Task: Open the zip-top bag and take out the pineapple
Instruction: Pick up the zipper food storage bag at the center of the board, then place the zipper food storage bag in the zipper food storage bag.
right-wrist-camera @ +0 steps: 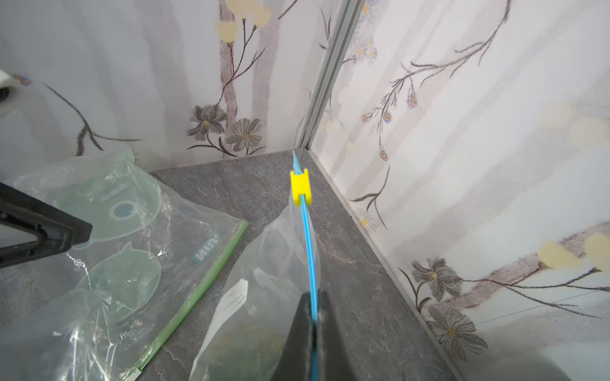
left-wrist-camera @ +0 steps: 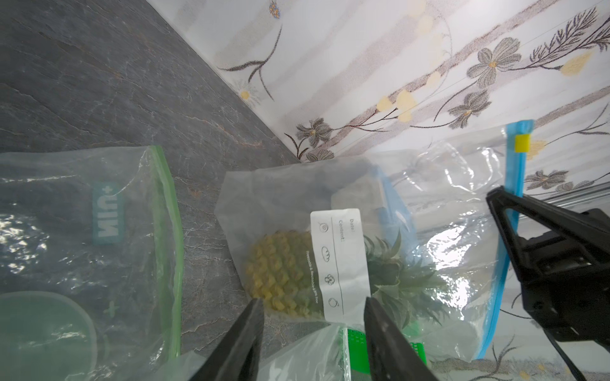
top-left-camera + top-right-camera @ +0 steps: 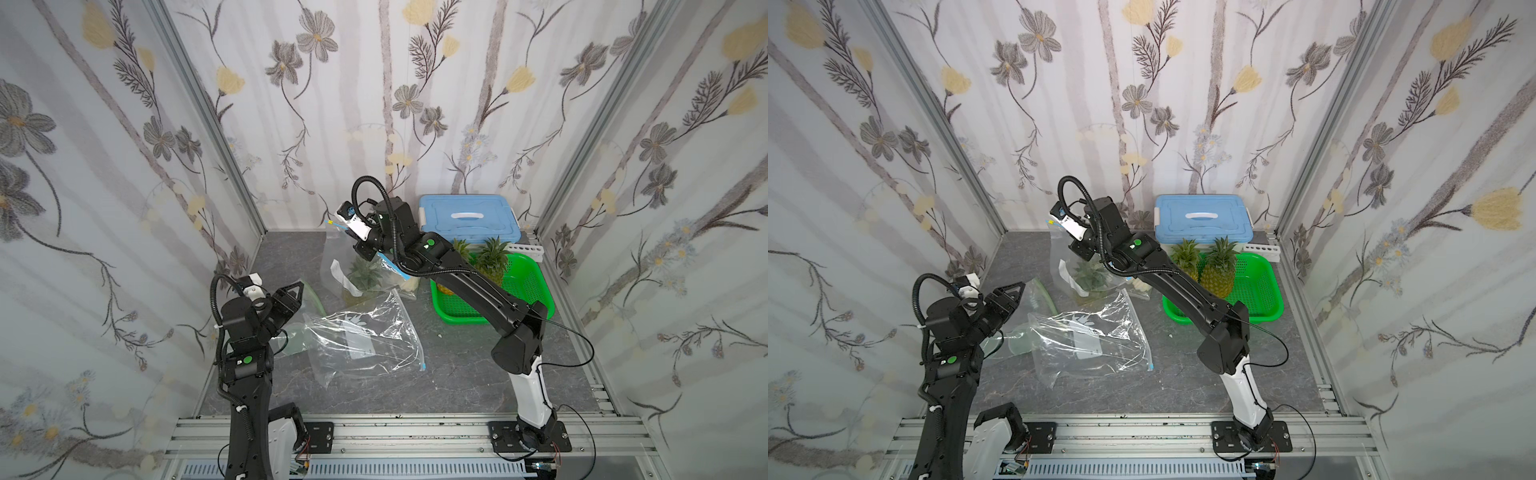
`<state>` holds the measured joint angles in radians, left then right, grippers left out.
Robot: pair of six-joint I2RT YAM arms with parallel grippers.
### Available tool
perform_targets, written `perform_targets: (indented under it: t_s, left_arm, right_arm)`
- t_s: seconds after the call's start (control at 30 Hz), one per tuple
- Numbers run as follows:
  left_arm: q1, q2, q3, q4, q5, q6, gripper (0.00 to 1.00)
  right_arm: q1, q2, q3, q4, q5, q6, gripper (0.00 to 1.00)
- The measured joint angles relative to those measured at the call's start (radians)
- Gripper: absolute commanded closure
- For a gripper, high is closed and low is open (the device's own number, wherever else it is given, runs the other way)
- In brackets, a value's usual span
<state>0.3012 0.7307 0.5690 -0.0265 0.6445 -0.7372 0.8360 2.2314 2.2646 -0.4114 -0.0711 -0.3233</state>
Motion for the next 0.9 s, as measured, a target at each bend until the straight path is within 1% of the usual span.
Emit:
perform_targets:
  t_s: [0.2,0.33,0.5,0.57,0.67,0.9]
  left_arm:
    - [0.000,-0.033,-0.022,-0.008,0.002,0.000,0.48]
    - [0.000,-0.051,-0.023,-0.018,0.002,0.000,0.48]
    - [0.001,-0.075,-0.028,-0.039,0.003,-0.002,0.47]
    - [0.001,-0.087,-0.033,-0.043,0.005,-0.006,0.47]
    - [0.001,-0.113,-0.040,-0.050,0.014,-0.024,0.46]
    - [-0.001,-0.166,-0.057,-0.060,0.061,-0.047,0.42]
  right_arm:
    - [-0.001,-0.077,0.003,-0.017,0.019,-0.008,1.00]
    - [0.007,-0.140,0.003,-0.076,0.032,-0.015,1.00]
    - [0.048,-0.248,-0.001,-0.178,0.049,-0.026,1.00]
    - [0.068,-0.304,-0.035,-0.189,0.056,-0.027,1.00]
    - [0.101,-0.409,-0.164,-0.190,0.080,-0.025,1.00]
    - [0.188,-0.702,-0.721,-0.113,0.093,0.049,1.00]
